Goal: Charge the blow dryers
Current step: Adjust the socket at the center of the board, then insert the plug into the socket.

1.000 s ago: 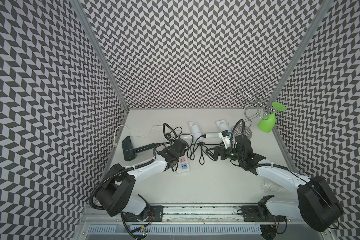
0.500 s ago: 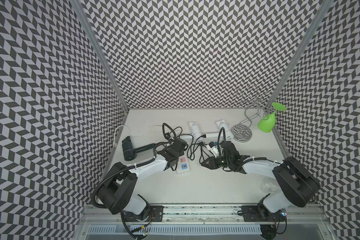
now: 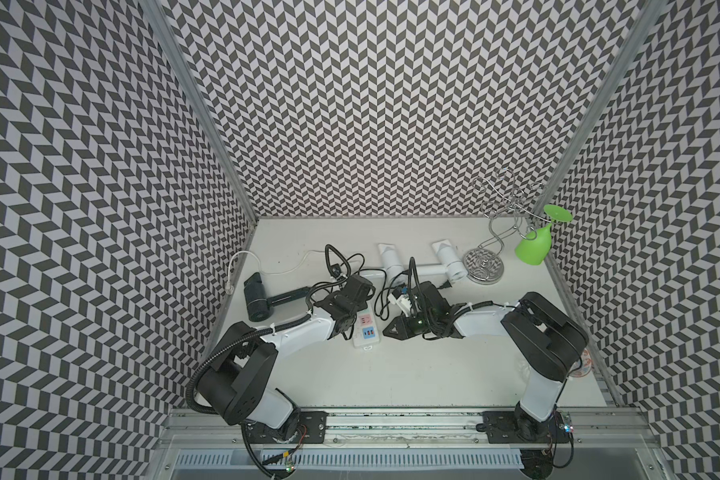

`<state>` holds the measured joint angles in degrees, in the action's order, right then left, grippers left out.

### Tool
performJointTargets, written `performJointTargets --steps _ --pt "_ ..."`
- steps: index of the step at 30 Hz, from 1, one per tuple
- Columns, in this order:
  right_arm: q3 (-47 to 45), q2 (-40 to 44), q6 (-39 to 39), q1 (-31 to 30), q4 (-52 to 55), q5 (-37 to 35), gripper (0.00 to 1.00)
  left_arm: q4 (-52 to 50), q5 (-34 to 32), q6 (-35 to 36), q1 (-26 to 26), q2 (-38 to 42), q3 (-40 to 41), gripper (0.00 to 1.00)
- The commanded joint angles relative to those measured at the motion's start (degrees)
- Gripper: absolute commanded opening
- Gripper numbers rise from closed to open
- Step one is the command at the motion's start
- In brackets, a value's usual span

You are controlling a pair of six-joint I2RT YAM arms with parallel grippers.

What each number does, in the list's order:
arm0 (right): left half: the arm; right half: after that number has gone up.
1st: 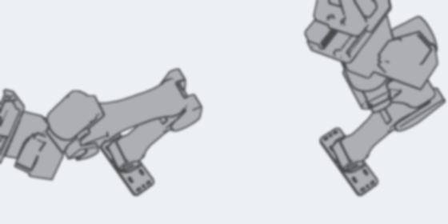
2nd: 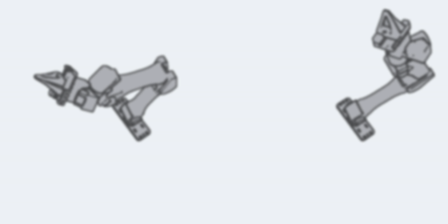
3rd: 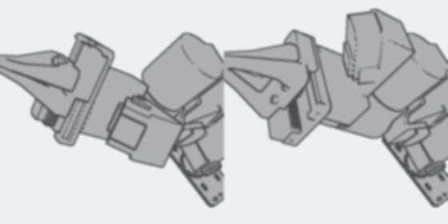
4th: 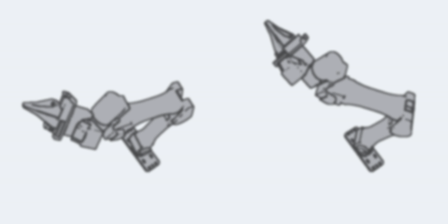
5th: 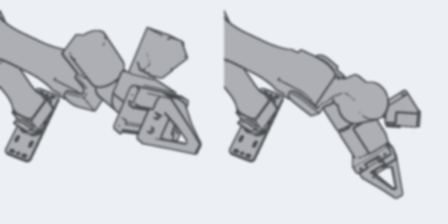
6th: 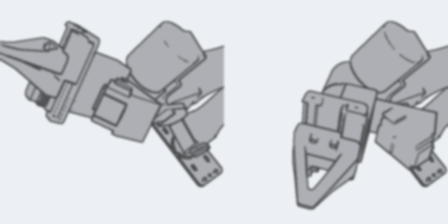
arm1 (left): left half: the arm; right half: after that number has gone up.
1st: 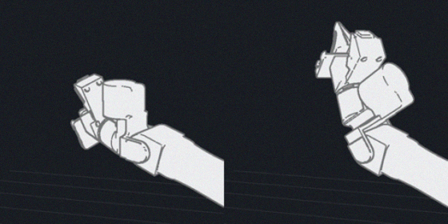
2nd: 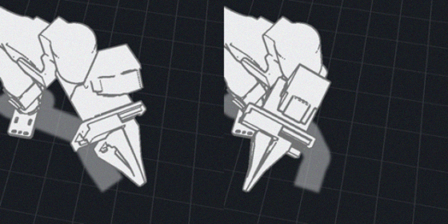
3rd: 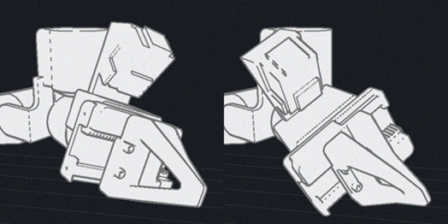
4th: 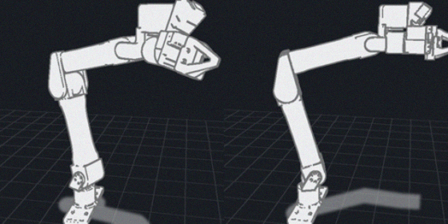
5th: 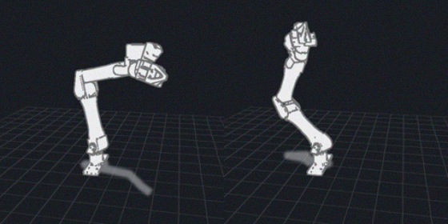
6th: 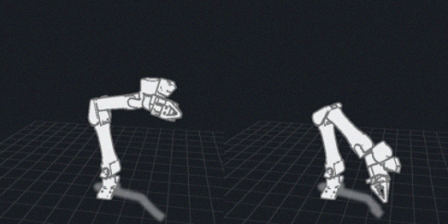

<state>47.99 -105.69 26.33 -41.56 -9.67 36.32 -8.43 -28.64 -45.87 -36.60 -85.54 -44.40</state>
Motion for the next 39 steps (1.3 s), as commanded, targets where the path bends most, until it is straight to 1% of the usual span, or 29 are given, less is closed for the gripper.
performJointTargets --steps 1,9,12,15,18,20,22,25,28,34,39 --pt "2.1 -2.6 1.2 -1.8 -1.8 -0.5 0.23 1.8 -1.6 0.6 0.4 -0.5 -1.0 0.0" --pt "7.9 -7.0 2.7 -6.0 -2.6 2.1 0.23 3.0 -1.7 2.6 0.8 -0.2 -0.4 0.0" --pt "6.6 -4.4 2.4 -5.6 -1.9 2.5 0.23 3.8 -1.8 4.7 1.0 0.2 -0.1 0.0" --pt "0.8 4.5 1.7 -1.2 -2.2 3.7 0.25 6.3 -1.4 9.0 1.3 0.7 0.7 0.0" --pt "-3.4 14.3 -0.7 6.0 1.0 5.4 0.25 6.7 -1.0 12.8 1.7 1.0 0.8 0.0" --pt "-6.6 20.4 0.2 10.1 -0.5 6.3 0.26 7.5 -1.3 14.3 1.9 1.9 2.0 0.0" --pt "-8.0 23.8 1.0 11.9 -1.5 6.3 0.28 10.0 -0.5 15.4 2.2 3.3 4.4 0.0" --pt "-8.9 26.1 0.5 14.2 -1.3 5.0 0.29 13.1 1.7 15.8 2.5 4.7 6.8 0.0" --pt "-9.4 26.7 0.9 15.8 -2.2 5.6 0.29 13.5 1.9 15.4 2.5 4.4 7.3 0.0" --pt "-10.2 26.9 1.1 16.5 -3.3 5.2 0.29 16.5 1.8 15.5 2.7 3.7 8.3 0.0" --pt "-10.4 25.5 1.5 16.5 -4.4 5.9 0.29 17.8 1.9 16.0 2.8 2.2 7.8 0.0"
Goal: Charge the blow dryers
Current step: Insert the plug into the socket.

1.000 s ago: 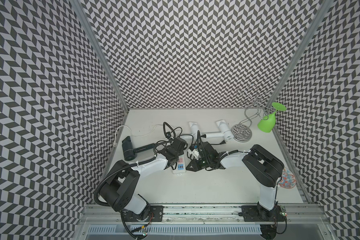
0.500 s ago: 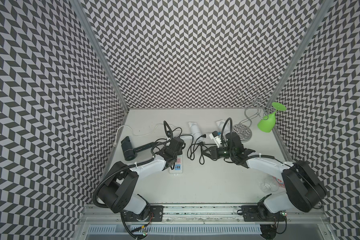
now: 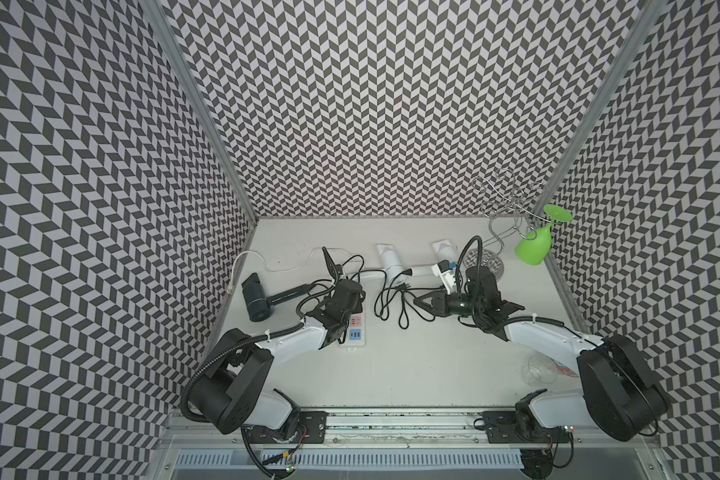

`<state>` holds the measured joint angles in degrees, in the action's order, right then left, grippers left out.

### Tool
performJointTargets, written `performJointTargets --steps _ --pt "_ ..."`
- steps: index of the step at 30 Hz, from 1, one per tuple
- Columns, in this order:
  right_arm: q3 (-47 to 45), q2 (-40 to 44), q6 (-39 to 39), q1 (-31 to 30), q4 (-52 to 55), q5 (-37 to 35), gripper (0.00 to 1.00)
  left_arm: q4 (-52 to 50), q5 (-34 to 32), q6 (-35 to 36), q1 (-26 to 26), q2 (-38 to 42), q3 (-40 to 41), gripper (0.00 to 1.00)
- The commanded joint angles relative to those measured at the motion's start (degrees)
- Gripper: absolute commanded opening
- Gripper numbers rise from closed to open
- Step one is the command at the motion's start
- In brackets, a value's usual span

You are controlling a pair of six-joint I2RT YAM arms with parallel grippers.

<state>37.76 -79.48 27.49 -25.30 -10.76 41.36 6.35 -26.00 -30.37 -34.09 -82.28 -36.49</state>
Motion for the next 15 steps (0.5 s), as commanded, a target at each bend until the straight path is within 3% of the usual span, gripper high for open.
performJointTargets --steps 1,15 --pt "-0.2 -0.8 0.5 0.3 -3.5 1.0 0.29 3.1 -0.7 0.5 0.2 -1.4 -0.3 0.0" --pt "-0.7 -1.6 1.2 0.3 -5.2 1.7 0.29 2.3 -0.2 -0.4 0.2 -5.6 -1.9 0.0"
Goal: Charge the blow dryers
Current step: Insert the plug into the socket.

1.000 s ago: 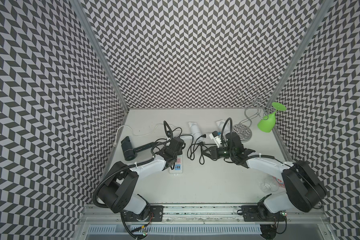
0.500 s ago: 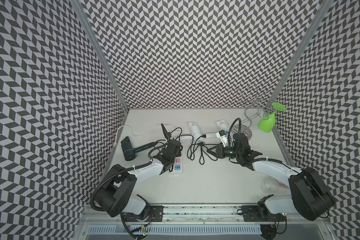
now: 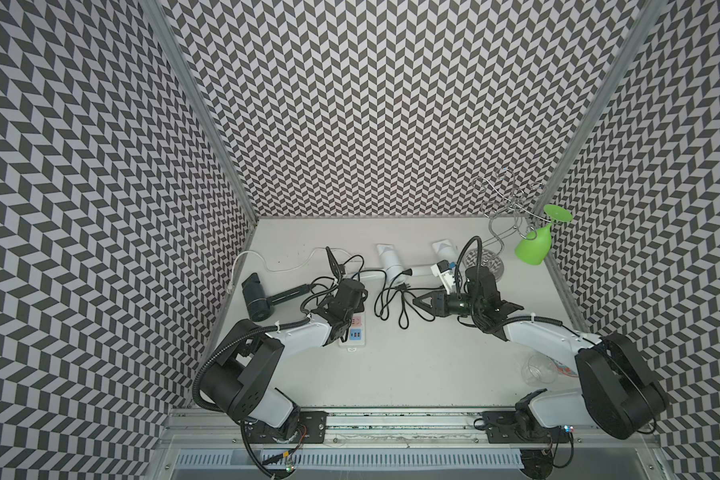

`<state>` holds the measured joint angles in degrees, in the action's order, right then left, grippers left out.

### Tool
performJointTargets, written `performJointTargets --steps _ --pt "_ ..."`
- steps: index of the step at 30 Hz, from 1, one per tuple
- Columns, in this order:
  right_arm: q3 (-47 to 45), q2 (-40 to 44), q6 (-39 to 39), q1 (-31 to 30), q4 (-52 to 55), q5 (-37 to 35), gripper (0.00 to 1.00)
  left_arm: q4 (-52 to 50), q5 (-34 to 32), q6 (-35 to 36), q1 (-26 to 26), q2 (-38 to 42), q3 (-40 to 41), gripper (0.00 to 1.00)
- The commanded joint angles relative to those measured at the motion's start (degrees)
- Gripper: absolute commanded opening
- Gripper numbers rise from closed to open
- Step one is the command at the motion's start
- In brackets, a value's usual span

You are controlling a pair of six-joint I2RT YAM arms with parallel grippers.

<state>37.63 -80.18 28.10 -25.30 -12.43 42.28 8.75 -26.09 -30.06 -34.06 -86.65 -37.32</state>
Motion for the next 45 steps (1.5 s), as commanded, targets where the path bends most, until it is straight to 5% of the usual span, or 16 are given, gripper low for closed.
performJointTargets --steps 1,45 --pt "-0.5 -0.9 0.5 0.3 -3.6 0.9 0.29 -0.3 0.0 -0.8 0.1 -1.2 -1.0 0.0" --pt "-1.4 -3.6 1.8 0.3 -7.0 2.1 0.29 -8.7 0.4 -2.5 -0.5 0.9 -2.5 0.0"
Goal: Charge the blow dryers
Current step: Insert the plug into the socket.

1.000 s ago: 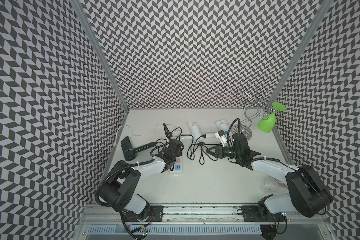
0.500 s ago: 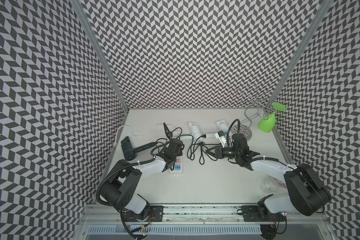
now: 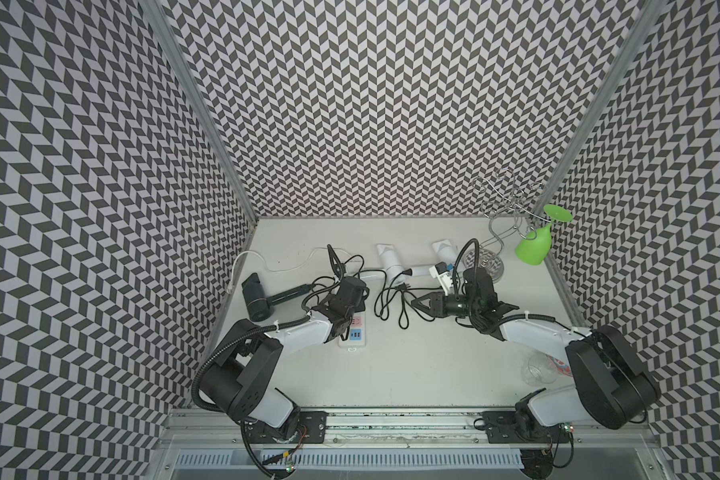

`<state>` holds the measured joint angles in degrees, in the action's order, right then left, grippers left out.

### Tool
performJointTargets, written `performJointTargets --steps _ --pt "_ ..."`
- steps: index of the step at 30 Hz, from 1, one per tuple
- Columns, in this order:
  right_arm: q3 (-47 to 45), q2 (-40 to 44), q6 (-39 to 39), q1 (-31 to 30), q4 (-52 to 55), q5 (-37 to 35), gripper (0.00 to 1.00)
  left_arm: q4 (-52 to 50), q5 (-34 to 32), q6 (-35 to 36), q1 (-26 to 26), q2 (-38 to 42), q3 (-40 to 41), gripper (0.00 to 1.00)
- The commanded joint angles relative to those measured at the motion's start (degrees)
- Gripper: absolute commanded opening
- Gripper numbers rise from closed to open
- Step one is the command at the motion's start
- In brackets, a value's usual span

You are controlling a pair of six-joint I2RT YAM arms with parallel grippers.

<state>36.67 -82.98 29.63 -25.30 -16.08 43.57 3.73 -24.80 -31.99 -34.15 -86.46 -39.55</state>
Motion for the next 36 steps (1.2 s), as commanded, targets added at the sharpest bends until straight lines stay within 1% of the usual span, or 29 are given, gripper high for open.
performJointTargets --steps 1,12,19,25,31,36 --pt "-0.6 -0.9 0.3 0.3 -3.3 0.8 0.29 -3.8 -0.9 -0.6 -0.4 0.8 -0.4 0.0" --pt "-0.5 -1.6 0.5 0.2 -3.9 0.9 0.3 -4.0 -1.1 -0.5 -0.3 0.9 -0.3 0.0" --pt "-0.5 -1.9 0.5 0.2 -4.0 0.9 0.29 -2.2 -0.1 -0.5 -0.6 -2.7 -0.9 0.0" --pt "-0.5 -1.9 0.4 0.2 -4.0 0.8 0.29 -5.8 -3.7 -0.7 -2.6 -6.6 -2.4 0.0" --pt "-0.6 -1.8 0.4 0.2 -4.0 0.6 0.29 -5.9 -4.7 -1.7 -4.1 -7.1 0.5 0.0" --pt "-0.6 -1.8 0.4 0.2 -4.1 0.7 0.29 -6.9 -6.0 -1.8 -5.6 -8.8 0.4 0.0"
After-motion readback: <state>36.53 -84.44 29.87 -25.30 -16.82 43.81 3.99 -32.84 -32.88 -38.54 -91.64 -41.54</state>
